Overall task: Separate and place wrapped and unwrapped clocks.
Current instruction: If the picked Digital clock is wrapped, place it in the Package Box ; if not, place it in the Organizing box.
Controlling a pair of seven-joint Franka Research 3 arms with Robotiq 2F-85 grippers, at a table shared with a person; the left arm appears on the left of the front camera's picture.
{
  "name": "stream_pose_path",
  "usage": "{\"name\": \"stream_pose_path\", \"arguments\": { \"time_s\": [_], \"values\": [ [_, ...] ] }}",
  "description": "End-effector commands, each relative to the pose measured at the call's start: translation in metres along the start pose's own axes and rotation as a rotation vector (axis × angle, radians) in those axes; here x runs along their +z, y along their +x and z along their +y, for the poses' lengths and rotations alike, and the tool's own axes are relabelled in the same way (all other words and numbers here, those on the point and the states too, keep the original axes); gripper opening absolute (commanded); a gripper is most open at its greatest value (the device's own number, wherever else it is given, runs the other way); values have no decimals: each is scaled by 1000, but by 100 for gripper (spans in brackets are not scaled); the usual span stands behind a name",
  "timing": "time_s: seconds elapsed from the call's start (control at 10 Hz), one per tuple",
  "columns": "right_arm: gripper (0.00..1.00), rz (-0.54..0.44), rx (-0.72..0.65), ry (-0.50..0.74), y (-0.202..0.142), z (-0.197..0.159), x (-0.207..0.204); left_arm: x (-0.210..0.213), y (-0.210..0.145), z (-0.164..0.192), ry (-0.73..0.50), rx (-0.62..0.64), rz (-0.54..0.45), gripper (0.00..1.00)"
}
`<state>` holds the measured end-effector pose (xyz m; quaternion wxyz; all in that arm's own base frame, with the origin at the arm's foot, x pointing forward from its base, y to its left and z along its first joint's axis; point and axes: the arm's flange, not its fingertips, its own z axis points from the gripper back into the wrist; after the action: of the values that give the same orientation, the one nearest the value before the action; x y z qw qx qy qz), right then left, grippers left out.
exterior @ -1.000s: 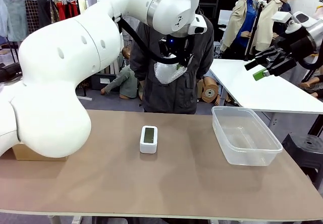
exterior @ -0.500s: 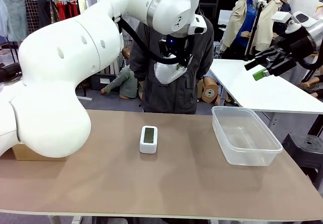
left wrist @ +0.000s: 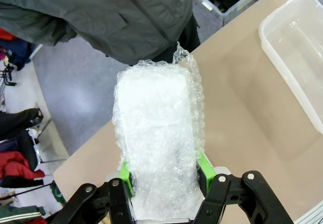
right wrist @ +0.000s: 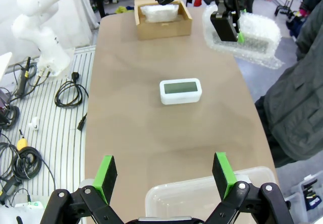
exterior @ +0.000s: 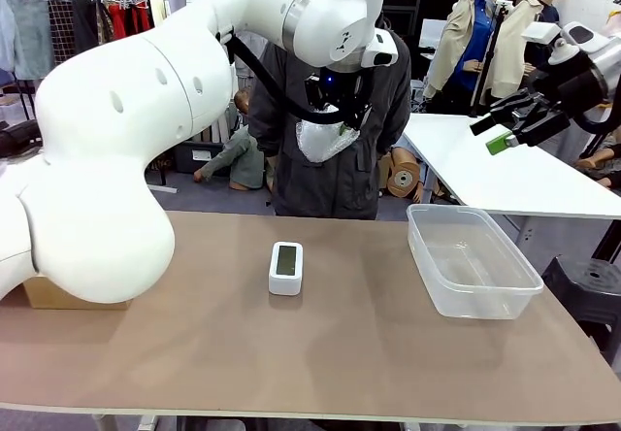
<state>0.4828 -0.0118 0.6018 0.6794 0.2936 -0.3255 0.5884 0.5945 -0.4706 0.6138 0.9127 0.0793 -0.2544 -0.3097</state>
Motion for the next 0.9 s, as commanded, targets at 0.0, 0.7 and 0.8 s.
{"name": "stream_pose_path", "arguments": {
  "time_s": [0.0,0.7,0.8],
  "values": [
    [100,-3,5,2,1,0,0,5,1,3,3,8,-4,0],
    [100,-3,5,2,1,0,0,76,-12,7,-186,21,220,0],
    [100,-3,5,2,1,0,0,98,-16,20,-195,49,233,0]
  ]
}}
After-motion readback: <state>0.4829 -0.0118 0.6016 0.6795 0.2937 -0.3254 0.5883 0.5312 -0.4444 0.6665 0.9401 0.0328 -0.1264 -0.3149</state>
